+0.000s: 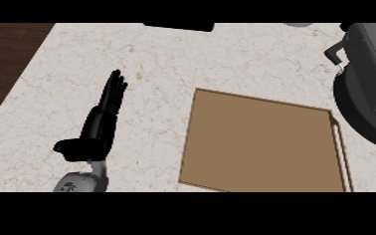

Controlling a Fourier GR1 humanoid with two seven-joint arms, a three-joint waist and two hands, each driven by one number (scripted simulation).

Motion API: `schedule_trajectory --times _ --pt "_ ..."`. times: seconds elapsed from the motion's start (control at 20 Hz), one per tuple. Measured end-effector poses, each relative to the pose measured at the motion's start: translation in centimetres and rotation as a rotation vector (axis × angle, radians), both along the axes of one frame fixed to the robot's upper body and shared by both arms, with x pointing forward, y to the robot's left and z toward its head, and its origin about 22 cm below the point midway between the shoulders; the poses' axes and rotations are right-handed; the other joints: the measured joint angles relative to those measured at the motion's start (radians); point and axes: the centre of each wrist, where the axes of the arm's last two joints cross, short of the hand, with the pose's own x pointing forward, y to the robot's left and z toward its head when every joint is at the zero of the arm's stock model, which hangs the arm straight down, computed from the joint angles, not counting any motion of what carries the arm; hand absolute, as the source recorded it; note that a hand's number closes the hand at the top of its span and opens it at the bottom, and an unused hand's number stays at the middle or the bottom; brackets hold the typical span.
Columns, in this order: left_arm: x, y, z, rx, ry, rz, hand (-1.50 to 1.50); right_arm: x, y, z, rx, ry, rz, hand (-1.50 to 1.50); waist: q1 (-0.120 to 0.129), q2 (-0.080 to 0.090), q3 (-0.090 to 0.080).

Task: Pick the eggplant from the tray and place it in the pot

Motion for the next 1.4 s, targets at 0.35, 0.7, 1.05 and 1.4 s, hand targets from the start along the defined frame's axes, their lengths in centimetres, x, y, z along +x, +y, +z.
schedule_trajectory --times 0.35,0.7,1.05,1.4 --pt "-0.3 0.9 -0.6 0.003 0.008 0.046 0.0 -0.7 -2.6 -1.6 0.0 0.018 -0.056 1.5 -0.042 -0.012 0.001" --pt "-0.5 1.9 -0.8 0.0 0.013 0.074 0.0 -2.1 -5.8 -4.2 0.043 0.02 -0.094 1.5 -0.071 -0.022 0.001" --pt "-1.2 2.1 -1.0 0.0 0.02 0.087 0.0 -4.1 -9.2 -7.0 0.182 -0.005 -0.13 1.5 -0.081 -0.026 0.002" --pt "-1.0 2.0 -0.7 -0.005 0.019 0.085 0.0 -6.3 -11.1 -11.2 0.36 -0.004 -0.222 -1.5 -0.083 -0.025 0.002"
